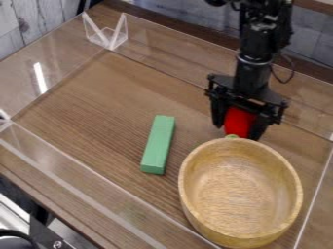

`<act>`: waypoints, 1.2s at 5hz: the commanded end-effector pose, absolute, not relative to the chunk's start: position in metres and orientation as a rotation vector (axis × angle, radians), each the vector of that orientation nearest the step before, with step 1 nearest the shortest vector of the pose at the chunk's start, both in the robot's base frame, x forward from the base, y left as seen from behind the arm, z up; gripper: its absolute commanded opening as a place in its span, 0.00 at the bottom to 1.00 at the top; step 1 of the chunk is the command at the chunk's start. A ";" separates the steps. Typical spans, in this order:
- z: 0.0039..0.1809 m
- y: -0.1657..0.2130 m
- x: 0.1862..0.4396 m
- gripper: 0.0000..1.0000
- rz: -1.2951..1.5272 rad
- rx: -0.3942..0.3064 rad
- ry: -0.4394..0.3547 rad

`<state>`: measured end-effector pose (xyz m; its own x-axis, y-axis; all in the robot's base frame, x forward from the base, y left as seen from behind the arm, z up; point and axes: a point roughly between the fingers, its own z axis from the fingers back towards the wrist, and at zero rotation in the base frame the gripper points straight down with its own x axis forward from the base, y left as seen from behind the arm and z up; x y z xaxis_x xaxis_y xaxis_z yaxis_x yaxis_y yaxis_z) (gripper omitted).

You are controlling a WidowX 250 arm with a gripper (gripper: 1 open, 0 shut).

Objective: Move the red fruit to the left

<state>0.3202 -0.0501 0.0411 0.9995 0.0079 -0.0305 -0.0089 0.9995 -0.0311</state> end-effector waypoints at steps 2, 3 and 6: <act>0.050 -0.032 0.336 0.00 -0.014 -0.033 -0.031; 0.057 -0.037 0.338 0.00 -0.036 -0.033 -0.036; 0.123 -0.034 0.340 0.00 -0.049 -0.071 -0.144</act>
